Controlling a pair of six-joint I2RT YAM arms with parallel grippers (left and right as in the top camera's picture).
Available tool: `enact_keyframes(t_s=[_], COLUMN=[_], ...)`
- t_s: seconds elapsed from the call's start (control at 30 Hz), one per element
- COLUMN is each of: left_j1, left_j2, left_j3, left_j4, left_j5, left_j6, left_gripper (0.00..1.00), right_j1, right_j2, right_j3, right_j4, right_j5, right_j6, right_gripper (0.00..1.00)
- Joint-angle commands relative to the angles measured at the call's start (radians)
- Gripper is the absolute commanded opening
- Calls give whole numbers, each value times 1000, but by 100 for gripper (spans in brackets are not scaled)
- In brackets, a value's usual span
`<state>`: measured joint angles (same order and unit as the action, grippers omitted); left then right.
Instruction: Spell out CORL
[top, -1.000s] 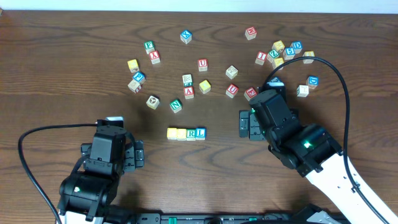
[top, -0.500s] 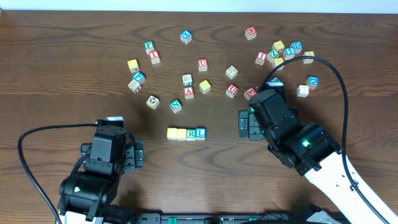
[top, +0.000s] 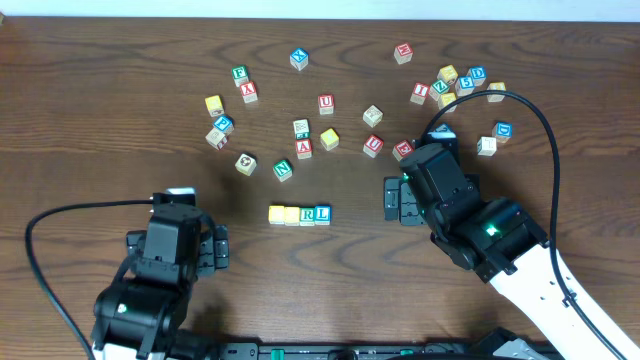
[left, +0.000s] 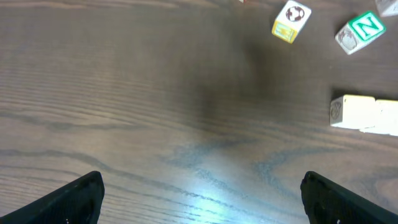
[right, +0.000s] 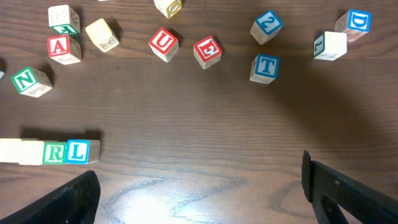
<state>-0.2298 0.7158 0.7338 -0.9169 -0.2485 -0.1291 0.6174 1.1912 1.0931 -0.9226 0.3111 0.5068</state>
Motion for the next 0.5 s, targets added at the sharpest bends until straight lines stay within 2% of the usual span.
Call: enact_keyframes(t_s=[0.0, 0.3, 0.47], left_j1=[3, -26, -70], left_j2=[-51, -165, -277], left_j3=[2, 2, 2], left_j4=[-2, -11, -9], left_j5=[-37, -34, 36], left_j6=[13, 13, 12], left_gripper=[99, 99, 99], right_j1=[6, 6, 6], right_j2=[7, 7, 7], right_j3=[16, 16, 16], right_j4=[-2, -2, -2], right_j5=[12, 12, 12], right_j6=[-7, -7, -7], right_gripper=[99, 99, 99])
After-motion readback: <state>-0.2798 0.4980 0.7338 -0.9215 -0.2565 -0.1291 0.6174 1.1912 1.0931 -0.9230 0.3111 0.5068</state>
